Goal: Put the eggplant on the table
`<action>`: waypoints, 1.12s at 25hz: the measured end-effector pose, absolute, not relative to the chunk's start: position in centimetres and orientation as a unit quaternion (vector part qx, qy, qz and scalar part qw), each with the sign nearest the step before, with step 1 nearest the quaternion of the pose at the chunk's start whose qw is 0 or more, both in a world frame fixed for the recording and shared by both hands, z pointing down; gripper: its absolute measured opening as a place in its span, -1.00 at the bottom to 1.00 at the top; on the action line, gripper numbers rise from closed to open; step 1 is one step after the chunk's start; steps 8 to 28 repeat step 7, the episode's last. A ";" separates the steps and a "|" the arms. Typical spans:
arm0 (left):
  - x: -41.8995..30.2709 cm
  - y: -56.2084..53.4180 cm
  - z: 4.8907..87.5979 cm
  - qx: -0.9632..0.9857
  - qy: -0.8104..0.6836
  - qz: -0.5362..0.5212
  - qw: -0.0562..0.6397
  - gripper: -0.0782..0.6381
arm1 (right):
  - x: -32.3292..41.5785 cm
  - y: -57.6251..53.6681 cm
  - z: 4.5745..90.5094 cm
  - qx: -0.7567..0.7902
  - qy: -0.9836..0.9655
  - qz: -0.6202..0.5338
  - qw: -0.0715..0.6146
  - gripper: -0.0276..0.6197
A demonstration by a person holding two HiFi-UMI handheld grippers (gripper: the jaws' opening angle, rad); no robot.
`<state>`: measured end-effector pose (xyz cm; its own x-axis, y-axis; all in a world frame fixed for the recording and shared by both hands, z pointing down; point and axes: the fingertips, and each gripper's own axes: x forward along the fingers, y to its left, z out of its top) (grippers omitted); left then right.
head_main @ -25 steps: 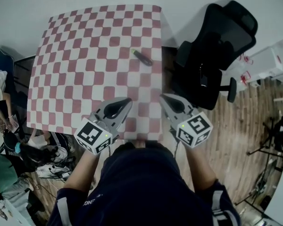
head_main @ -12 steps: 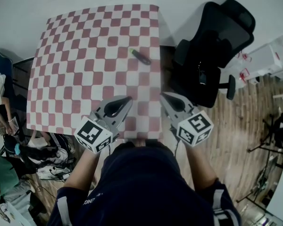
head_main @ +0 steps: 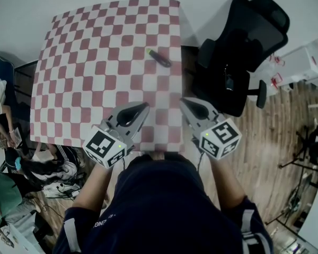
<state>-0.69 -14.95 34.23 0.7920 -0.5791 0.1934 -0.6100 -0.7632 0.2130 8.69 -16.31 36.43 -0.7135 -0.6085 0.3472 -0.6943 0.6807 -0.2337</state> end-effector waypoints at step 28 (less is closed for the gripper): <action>-0.6 -15.4 34.3 0.936 -0.319 0.056 0.136 -0.70 | 8.6 -16.8 36.6 0.356 -0.909 0.179 0.122 -0.86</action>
